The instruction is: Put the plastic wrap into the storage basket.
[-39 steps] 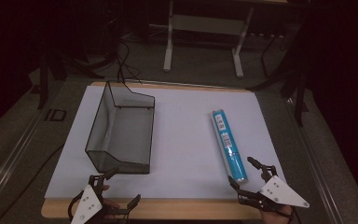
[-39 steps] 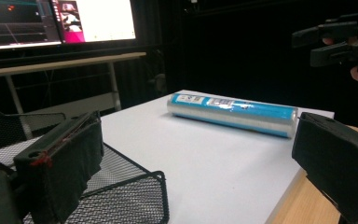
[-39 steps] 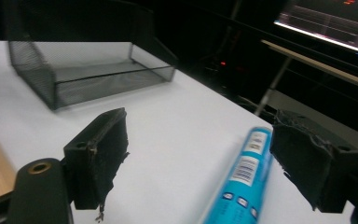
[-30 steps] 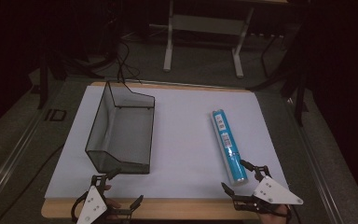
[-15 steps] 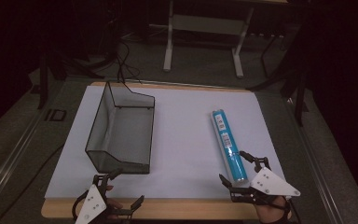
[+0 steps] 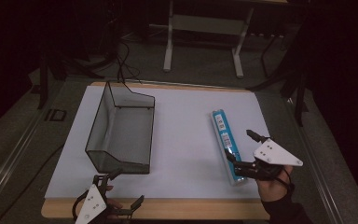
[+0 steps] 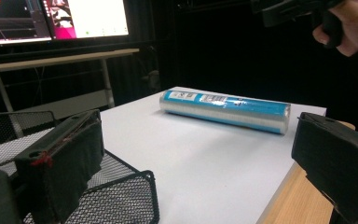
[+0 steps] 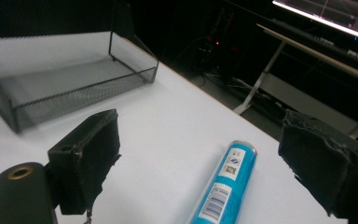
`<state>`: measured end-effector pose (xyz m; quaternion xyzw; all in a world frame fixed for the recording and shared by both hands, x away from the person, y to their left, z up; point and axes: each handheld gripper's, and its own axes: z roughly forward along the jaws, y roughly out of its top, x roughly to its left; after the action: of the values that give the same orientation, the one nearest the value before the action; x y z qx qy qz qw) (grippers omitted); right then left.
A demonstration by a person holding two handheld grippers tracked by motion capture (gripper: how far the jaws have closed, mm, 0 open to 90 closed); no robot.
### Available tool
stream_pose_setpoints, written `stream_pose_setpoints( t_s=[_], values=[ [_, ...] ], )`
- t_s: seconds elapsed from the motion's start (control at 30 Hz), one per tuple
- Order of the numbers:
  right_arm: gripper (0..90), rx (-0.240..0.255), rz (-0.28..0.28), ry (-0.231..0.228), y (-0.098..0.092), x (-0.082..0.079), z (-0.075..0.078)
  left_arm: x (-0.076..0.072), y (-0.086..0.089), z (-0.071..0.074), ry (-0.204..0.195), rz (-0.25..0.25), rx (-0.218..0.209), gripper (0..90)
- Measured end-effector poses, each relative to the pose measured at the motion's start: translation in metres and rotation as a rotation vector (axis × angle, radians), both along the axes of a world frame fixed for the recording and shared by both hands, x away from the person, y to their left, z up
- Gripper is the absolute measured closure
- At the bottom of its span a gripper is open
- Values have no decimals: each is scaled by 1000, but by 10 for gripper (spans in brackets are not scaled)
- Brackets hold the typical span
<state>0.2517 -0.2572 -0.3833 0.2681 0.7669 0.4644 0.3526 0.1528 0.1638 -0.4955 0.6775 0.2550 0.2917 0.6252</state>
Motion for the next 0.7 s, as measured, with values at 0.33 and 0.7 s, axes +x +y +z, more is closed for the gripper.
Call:
stream_pose_setpoints(
  t_s=[0.33,0.7],
  values=[
    [109,-22,-181,175,0,45,-3,0,-2,-1,6,9,5,28],
    [89,45,-250,437,-6,95,-23,0,-2,-1,17,-13,-23,28]
  ],
)
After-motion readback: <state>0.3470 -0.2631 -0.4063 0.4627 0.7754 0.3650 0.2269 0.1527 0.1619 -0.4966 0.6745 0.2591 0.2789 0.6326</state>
